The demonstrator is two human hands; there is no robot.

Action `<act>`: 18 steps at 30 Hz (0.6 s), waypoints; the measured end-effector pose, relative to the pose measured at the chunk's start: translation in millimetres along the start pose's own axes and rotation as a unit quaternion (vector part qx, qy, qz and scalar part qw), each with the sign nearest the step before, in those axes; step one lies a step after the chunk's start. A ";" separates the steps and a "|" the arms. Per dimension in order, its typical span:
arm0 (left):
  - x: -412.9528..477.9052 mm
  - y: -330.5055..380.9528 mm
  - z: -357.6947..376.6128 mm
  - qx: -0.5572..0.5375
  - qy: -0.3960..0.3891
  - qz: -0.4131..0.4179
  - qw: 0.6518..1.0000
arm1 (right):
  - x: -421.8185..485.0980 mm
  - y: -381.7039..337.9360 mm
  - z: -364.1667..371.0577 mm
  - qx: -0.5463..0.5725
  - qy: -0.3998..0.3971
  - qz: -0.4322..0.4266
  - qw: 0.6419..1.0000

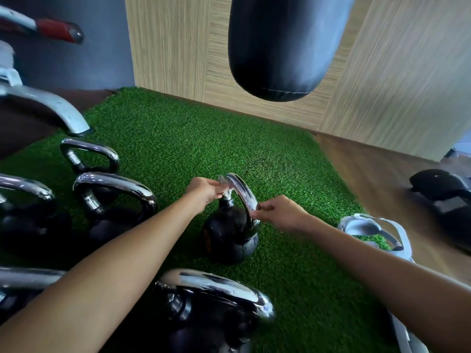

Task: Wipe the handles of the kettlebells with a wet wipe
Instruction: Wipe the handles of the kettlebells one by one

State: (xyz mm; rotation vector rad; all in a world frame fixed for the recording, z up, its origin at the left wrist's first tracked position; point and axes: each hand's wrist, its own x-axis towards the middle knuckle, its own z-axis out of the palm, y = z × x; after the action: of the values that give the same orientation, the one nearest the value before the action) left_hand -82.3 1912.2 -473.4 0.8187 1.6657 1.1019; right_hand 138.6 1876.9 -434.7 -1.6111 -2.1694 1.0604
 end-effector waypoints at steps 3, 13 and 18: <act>-16.3 1.9 -5.7 -0.052 -0.029 0.032 0.998 | -2.5 -1.3 0.5 -0.029 0.009 -0.018 0.999; -46.3 13.9 2.2 0.115 -0.043 0.057 0.991 | 3.5 4.1 -3.8 0.001 -0.016 -0.027 1.000; -54.5 4.4 5.6 0.132 -0.027 0.098 0.986 | 2.5 -3.2 -23.0 -0.007 -0.096 -0.027 0.995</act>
State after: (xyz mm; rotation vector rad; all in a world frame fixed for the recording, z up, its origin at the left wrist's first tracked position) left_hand -58.8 1867.6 -451.6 1.1941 1.7351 0.9921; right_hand 148.6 1888.1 -416.8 -1.5023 -2.3309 1.2331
